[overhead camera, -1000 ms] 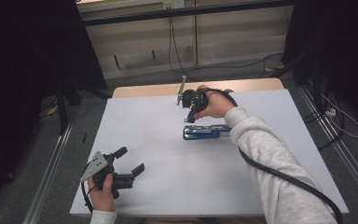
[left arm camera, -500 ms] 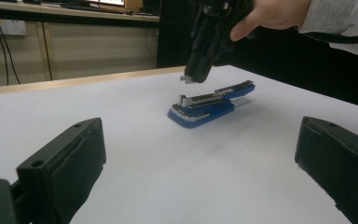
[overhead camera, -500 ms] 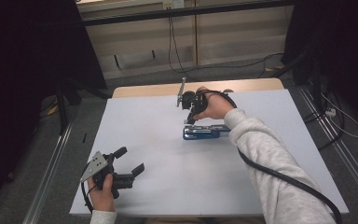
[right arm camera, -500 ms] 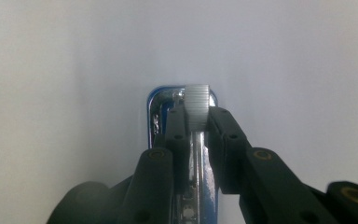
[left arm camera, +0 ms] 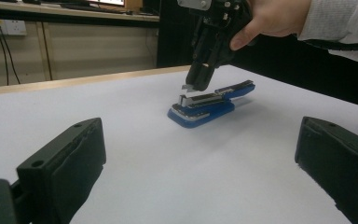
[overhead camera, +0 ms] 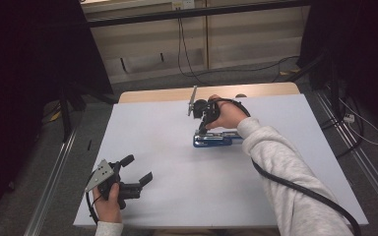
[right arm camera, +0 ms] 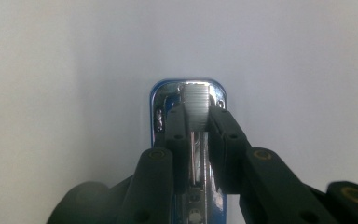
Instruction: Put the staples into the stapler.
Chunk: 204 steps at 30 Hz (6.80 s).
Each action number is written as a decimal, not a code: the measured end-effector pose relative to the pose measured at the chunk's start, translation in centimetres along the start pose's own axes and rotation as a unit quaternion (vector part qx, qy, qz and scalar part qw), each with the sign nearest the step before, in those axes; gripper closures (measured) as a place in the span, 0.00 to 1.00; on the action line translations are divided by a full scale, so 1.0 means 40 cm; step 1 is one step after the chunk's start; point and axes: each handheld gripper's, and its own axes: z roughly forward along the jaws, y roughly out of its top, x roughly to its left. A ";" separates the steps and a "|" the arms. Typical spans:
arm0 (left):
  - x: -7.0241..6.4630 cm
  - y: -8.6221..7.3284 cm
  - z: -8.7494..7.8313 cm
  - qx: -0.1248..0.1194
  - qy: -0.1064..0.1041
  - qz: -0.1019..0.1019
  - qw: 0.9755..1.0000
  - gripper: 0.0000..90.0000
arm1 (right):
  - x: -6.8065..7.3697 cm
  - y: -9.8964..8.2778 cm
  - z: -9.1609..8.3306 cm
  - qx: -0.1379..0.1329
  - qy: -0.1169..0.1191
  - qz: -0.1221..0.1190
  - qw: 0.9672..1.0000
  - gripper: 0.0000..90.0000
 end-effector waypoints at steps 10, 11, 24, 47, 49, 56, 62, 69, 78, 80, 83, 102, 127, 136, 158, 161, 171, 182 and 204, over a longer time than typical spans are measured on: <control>-0.001 0.000 0.001 0.001 -0.001 0.000 1.000 0.02 | 0.001 -0.004 0.009 0.007 0.004 0.002 1.000 0.88; -0.001 0.000 0.001 0.001 -0.001 0.000 1.000 0.02 | 0.000 -0.004 0.010 0.007 0.004 0.001 1.000 0.88; -0.001 -0.001 0.001 0.003 -0.002 0.000 1.000 0.02 | -0.005 -0.009 0.010 0.003 0.004 -0.001 1.000 0.88; -0.001 -0.001 0.001 0.003 -0.003 0.000 1.000 0.02 | -0.006 -0.009 0.021 0.012 0.008 0.004 1.000 0.88; -0.001 -0.001 0.001 0.004 -0.002 0.000 1.000 0.02 | -0.005 -0.009 0.021 0.012 0.006 0.003 1.000 0.88; -0.001 -0.001 0.002 0.004 -0.004 0.001 1.000 0.02 | -0.003 -0.008 0.016 0.011 0.008 -0.004 1.000 0.88; -0.001 -0.001 0.002 0.004 -0.003 0.000 1.000 0.02 | -0.005 -0.009 0.020 0.016 0.008 -0.004 1.000 0.88; -0.001 -0.001 0.001 0.005 -0.003 0.001 1.000 0.02 | -0.002 -0.007 0.025 0.016 0.008 0.001 1.000 0.88; -0.001 -0.001 0.002 0.005 -0.003 0.001 1.000 0.02 | -0.003 -0.003 0.033 0.009 0.005 -0.006 1.000 0.87; -0.001 -0.001 0.002 0.006 -0.003 0.001 1.000 0.02 | -0.002 -0.002 0.033 0.013 0.007 0.001 1.000 0.87; -0.001 -0.001 0.002 0.006 -0.004 0.001 1.000 0.02 | -0.004 -0.006 0.032 0.002 0.005 0.005 1.000 0.81; -0.003 -0.002 0.011 0.013 -0.006 -0.002 1.000 0.02 | 0.008 -0.107 -0.022 -0.091 -0.022 0.096 0.991 0.49; -0.030 0.010 0.062 0.055 -0.017 0.025 0.998 0.02 | 0.067 -0.284 -0.063 -0.172 -0.074 0.182 0.965 0.14; -0.029 0.017 0.085 0.065 -0.024 0.010 0.998 0.02 | 0.093 -0.354 -0.075 -0.205 -0.092 0.216 0.950 0.11; -0.040 0.043 0.183 0.098 -0.050 -0.002 0.994 0.02 | 0.126 -0.490 -0.100 -0.236 -0.122 0.286 0.921 0.05; -0.035 0.045 0.198 0.104 -0.047 -0.007 0.993 0.02 | 0.130 -0.507 -0.101 -0.236 -0.126 0.301 0.915 0.04; -0.019 0.050 0.247 0.113 -0.028 -0.019 0.993 0.02 | 0.142 -0.526 -0.101 -0.226 -0.138 0.307 0.914 0.04; -0.009 0.055 0.312 0.128 -0.015 -0.024 0.991 0.02 | 0.149 -0.545 -0.112 -0.233 -0.149 0.312 0.909 0.04; 0.012 0.047 0.420 0.170 0.016 -0.026 0.985 0.06 | 0.154 -0.572 -0.087 -0.204 -0.157 0.319 0.912 0.24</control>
